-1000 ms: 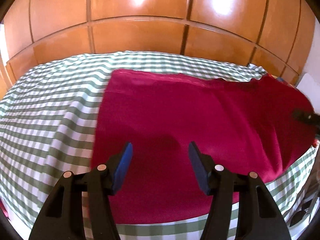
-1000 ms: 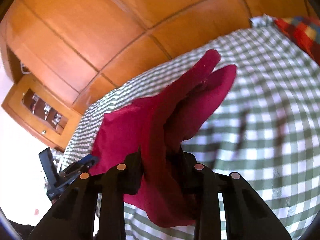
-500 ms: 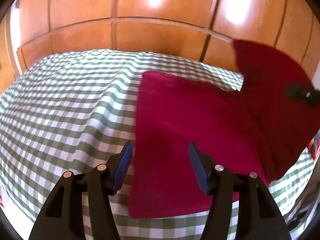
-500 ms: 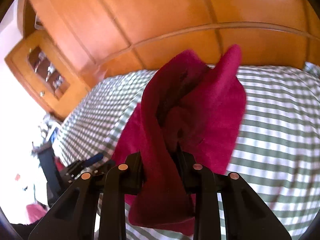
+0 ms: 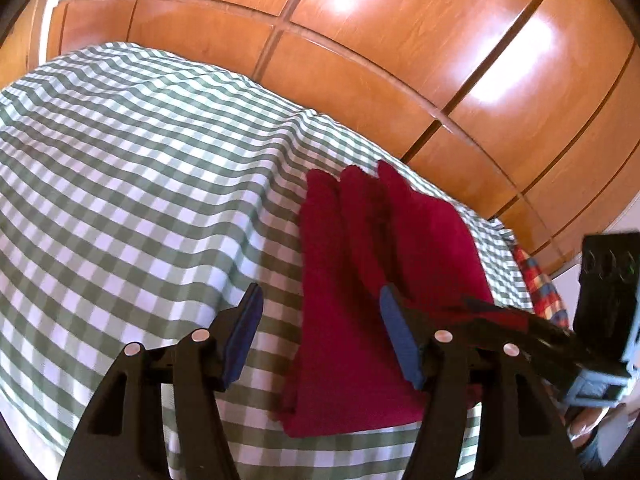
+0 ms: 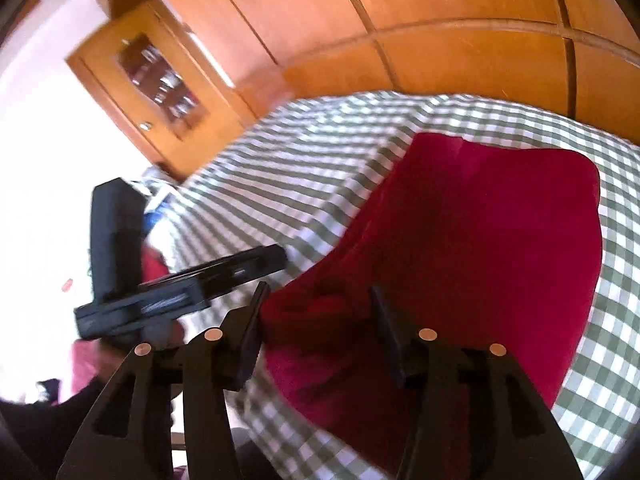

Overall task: Fold small clothes
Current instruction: 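Grasp the sweater corner with the right gripper and lift it up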

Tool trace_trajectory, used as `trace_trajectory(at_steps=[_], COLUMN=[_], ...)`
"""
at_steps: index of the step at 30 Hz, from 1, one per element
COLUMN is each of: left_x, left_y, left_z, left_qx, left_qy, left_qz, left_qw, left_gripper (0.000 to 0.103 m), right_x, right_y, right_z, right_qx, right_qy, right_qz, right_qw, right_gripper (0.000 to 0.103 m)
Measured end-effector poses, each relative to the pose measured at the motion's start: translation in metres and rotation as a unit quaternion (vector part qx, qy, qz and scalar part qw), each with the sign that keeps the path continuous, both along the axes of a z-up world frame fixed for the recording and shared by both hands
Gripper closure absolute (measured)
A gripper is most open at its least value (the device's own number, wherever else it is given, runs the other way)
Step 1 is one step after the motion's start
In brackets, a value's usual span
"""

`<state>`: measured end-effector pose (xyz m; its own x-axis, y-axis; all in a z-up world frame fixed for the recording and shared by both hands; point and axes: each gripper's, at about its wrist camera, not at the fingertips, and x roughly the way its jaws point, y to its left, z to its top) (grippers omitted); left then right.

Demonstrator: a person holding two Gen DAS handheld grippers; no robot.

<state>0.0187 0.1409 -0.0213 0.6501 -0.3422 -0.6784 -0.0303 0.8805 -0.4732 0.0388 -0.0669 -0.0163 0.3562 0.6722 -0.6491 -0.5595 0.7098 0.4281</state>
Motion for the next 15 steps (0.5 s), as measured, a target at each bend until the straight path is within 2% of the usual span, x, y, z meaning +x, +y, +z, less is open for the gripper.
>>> trace_trajectory(at_steps=[2,4,10,15], left_x=[0.003,0.009,0.034,0.056], left_y=[-0.005,-0.01,-0.019,-0.024], left_z=[0.002,0.002,-0.005,-0.014], left_qx=[-0.015,-0.035,-0.088,-0.13], left_qy=[-0.001,0.001,0.026,0.059], left_qz=[-0.012,-0.026,-0.063,-0.075], left_qw=[0.9998,0.9991,0.9938,0.9869], left_gripper=[0.037,0.027,0.022,0.022], right_x=[-0.005,-0.015,-0.04,-0.054], right_y=[-0.008,-0.025,-0.076,-0.083], right_z=[0.003,0.006,-0.001,-0.012], right_qx=[0.027,0.038,0.039,0.012], right_qy=[0.006,-0.003,-0.006,-0.011], right_qz=[-0.003,-0.018,-0.077,-0.087], right_qw=[1.0,0.999,0.996,0.996], right_gripper=[0.052,0.052,0.052,0.052])
